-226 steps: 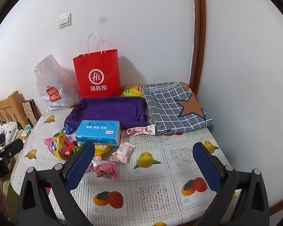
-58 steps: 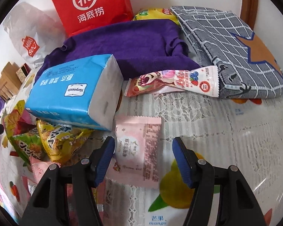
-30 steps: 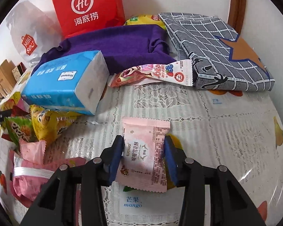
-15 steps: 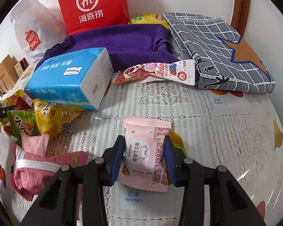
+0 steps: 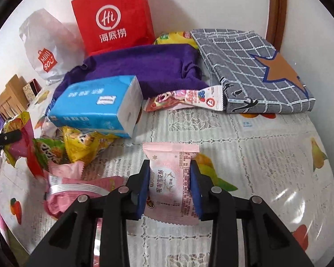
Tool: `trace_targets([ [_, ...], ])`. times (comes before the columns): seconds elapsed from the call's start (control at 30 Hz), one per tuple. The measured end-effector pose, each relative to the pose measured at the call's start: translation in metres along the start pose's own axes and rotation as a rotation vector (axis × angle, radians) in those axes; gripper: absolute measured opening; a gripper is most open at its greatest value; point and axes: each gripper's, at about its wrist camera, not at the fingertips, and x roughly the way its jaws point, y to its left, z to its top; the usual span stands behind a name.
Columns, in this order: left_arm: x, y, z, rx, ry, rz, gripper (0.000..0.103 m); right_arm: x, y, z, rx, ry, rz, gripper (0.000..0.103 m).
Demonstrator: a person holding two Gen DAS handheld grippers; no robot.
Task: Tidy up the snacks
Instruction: 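Carry the pink packet and chip bag with both grippers toward the purple towel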
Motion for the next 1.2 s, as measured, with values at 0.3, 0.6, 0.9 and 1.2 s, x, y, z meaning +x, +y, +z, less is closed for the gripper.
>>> trace_targets([
  [0.3,-0.025,-0.024,-0.002,0.042,-0.020,-0.035,0.049,-0.034,0.009,0.010,0.017,-0.038,0.003,0.033],
  [0.6,-0.034,-0.060,0.012,0.095,-0.043,-0.067,0.049,-0.046,0.026,0.032,-0.011,-0.046,0.020,0.033],
  [0.9,-0.027,-0.089,0.040,0.142,-0.029,-0.102,0.049,-0.045,0.044,0.067,-0.043,-0.062,0.035,0.033],
  [1.2,-0.010,-0.094,0.075,0.172,-0.046,-0.102,0.049,-0.025,0.050,0.110,-0.045,-0.048,0.024,0.034],
])
